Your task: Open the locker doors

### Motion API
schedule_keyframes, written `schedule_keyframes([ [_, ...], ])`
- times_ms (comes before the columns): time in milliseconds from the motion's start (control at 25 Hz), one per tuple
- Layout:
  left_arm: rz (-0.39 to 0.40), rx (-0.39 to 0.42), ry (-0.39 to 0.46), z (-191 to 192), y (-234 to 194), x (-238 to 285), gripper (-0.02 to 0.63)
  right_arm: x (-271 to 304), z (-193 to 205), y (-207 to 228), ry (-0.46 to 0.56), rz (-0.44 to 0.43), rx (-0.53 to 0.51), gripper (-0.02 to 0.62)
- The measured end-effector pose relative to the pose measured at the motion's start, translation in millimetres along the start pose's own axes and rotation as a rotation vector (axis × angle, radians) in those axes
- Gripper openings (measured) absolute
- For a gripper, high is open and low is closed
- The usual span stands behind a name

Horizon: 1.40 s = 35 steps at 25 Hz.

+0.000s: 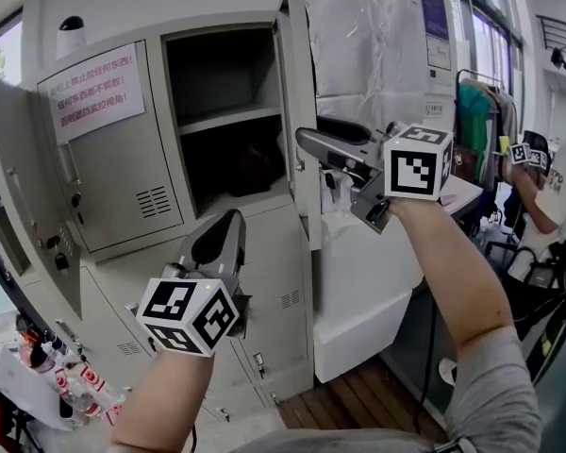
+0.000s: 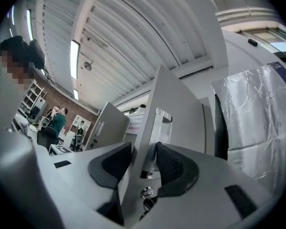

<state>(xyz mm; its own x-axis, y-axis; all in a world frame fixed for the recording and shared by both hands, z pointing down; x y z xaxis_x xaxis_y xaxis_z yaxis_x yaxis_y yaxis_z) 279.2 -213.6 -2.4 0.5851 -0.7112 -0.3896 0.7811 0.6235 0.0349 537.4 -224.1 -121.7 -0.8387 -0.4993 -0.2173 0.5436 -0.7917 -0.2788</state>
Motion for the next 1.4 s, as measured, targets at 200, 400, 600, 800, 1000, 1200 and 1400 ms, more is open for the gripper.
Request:
schedule_keyframes([
  [200, 0.026, -0.021, -0.023, 10.1, 25.5, 12.1, 0.005, -44.1, -3.2, 15.0, 0.004, 0.044, 0.001, 0.163],
  [400, 0.031, -0.021, -0.032, 13.4, 36.7, 17.7, 0.005, -67.6, -1.0, 25.4, 0.023, 0.121, 0.006, 0.143],
  [600, 0.032, -0.013, -0.03, 13.3, 42.6, 13.4, 0.005, -74.7, -0.3, 14.7, -0.003, 0.219, -0.065, 0.135],
  [800, 0.025, -0.015, -0.027, 10.8, 31.8, -2.7, 0.005, -87.1, -1.4, -34.7, -0.009, 0.39, -0.226, 0.135],
  [1000, -0.005, -0.034, -0.049, 16.0, 6.0, -37.7, 0.005, -83.4, 50.2, -95.8, -0.021, 0.28, -0.031, 0.103],
  [1200, -0.05, -0.044, -0.104, 34.1, -16.0, -74.5, 0.005, -53.2, 142.3, -123.2, -0.06, 0.21, 0.192, 0.059],
  [1400, -0.066, -0.03, -0.154, 60.7, -24.6, -106.1, 0.005, -24.1, 213.9, -149.7, -0.064, 0.186, 0.318, 0.034],
])
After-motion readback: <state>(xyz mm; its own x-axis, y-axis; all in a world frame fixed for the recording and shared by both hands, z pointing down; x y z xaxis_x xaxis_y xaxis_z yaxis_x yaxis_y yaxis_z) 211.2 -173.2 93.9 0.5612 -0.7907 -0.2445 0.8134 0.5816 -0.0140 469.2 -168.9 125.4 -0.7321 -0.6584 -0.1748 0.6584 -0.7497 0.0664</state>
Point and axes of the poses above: the fingertips, and each gripper's own axes: x forward along the fingers, y to its right, z out of its underside, the point moved 10 cm from there along -x, backward along the fingers, and after that the axes turned 7 degrees about -z, right-handed, at the moved point
